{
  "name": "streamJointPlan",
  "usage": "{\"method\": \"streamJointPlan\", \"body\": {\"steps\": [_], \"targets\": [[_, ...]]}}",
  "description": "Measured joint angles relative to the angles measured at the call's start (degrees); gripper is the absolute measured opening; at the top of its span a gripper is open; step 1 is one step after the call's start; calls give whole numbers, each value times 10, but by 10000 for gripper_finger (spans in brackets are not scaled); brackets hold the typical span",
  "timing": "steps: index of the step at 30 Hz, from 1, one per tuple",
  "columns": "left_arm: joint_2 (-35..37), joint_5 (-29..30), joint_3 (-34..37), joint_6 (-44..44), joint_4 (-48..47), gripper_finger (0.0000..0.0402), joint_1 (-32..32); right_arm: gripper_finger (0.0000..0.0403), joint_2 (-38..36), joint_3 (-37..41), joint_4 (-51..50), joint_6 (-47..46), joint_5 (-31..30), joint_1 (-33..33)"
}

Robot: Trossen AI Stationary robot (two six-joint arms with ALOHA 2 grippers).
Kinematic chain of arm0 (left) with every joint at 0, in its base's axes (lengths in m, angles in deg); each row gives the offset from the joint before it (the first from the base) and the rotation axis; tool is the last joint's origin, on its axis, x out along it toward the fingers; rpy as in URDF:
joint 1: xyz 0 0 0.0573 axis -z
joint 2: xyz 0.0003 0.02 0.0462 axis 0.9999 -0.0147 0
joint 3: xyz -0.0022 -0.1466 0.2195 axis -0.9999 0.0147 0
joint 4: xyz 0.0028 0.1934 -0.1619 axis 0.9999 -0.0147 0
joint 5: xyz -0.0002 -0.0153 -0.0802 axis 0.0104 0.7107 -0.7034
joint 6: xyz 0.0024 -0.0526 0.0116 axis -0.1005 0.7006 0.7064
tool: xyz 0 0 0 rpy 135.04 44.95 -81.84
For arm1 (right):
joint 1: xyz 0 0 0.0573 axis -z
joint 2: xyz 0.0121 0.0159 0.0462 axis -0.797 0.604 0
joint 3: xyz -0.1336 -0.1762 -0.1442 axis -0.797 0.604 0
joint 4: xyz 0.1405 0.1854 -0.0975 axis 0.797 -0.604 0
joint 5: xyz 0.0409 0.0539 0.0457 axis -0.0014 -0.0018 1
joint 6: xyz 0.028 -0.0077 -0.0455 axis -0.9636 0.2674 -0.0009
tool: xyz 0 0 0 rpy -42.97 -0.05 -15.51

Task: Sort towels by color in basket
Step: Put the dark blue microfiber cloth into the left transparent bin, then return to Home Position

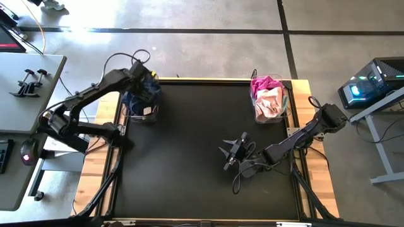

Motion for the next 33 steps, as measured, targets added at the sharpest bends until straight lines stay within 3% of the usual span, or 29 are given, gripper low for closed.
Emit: {"method": "streamJointPlan", "body": {"steps": [7,14,21,27,33], "targets": [[79,-32,-37,28,-25,205,33,156,0,0,0,6,0,0],[233,-66,79,83,167,196,236,156,0,0,-1,9,0,0],[318,-28,210,94,356,183,425,156,0,0,0,9,6,0],[317,29,222,137,307,176,505,156,0,0,0,-5,19,0],[312,33,206,220,208,170,541,156,0,0,2,-6,20,4]]}}
